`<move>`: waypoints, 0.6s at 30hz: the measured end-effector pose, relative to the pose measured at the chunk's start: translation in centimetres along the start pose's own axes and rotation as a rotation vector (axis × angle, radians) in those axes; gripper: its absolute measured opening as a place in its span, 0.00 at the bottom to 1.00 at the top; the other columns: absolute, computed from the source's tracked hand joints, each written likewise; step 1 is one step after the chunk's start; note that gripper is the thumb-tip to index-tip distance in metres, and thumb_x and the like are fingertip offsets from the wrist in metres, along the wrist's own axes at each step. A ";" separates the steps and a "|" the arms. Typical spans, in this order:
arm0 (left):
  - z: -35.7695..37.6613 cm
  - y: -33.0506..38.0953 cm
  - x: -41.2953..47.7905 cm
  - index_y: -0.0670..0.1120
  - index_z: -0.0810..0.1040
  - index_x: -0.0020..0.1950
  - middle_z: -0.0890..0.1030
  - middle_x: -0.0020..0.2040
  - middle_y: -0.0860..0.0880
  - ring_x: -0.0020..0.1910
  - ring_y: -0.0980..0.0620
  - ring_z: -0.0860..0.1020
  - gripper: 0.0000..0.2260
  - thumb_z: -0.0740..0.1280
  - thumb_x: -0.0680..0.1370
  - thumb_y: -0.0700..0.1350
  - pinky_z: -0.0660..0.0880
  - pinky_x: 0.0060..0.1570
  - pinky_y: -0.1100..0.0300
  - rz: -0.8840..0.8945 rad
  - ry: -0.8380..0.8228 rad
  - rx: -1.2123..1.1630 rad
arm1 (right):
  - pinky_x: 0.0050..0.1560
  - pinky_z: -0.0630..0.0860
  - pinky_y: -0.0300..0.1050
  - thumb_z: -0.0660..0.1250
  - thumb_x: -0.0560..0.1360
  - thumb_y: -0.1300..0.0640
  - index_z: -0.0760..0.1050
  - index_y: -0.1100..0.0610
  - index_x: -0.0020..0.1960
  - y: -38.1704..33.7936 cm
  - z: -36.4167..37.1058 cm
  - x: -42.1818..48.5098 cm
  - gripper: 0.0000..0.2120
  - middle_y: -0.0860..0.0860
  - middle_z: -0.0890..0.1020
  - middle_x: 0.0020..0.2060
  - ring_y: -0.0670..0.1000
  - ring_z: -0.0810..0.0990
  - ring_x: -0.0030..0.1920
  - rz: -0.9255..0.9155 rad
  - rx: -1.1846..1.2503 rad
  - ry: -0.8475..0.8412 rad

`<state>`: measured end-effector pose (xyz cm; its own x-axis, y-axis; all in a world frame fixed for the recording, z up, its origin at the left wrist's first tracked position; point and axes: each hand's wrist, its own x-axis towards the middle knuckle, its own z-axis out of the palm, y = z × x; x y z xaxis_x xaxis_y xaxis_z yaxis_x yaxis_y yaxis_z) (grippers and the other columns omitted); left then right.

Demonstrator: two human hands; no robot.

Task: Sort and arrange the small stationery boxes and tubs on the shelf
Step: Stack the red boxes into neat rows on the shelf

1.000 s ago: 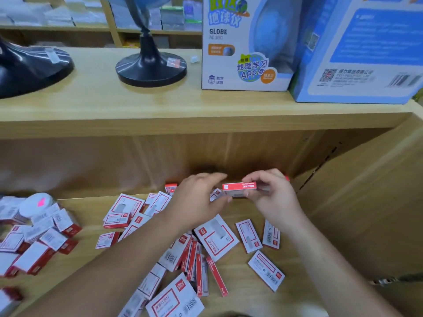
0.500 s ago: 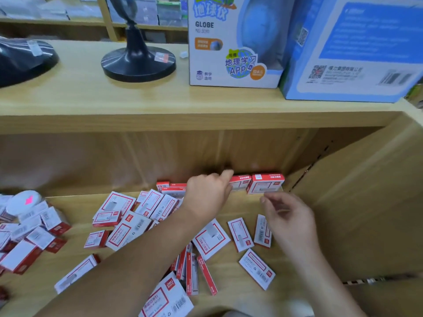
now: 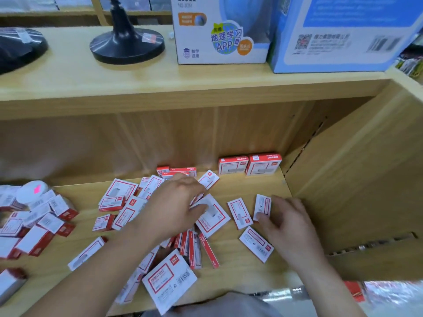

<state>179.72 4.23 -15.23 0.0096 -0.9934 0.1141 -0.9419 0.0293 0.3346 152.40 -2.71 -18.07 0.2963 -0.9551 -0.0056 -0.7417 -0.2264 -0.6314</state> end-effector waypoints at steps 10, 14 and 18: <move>0.8 2.7 -1.9 0.50 0.79 0.58 0.74 0.57 0.48 0.62 0.44 0.68 0.36 0.62 0.64 0.76 0.64 0.67 0.48 -0.273 -0.227 0.287 | 0.53 0.77 0.51 0.60 0.70 0.32 0.82 0.48 0.57 -4.7 5.8 -0.6 0.26 0.46 0.71 0.46 0.54 0.74 0.54 -0.144 -0.173 -0.151; 1.3 3.8 -1.9 0.47 0.80 0.58 0.72 0.58 0.45 0.64 0.42 0.67 0.28 0.66 0.70 0.68 0.64 0.67 0.48 -0.286 -0.242 0.228 | 0.56 0.75 0.50 0.73 0.71 0.40 0.83 0.45 0.58 -5.0 6.2 0.0 0.18 0.46 0.70 0.46 0.54 0.73 0.55 -0.139 -0.117 -0.166; 1.7 2.5 -2.6 0.50 0.74 0.65 0.72 0.60 0.50 0.64 0.46 0.66 0.35 0.70 0.65 0.69 0.66 0.66 0.52 -0.302 -0.164 0.030 | 0.54 0.76 0.49 0.78 0.68 0.50 0.84 0.44 0.51 -5.7 5.8 0.0 0.12 0.41 0.75 0.46 0.49 0.76 0.53 -0.103 0.069 -0.185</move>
<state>176.74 6.72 -16.28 0.2377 -0.9615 -0.1381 -0.9144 -0.2694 0.3021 160.13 -0.26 -18.97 0.4780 -0.8750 -0.0764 -0.6606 -0.3009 -0.6878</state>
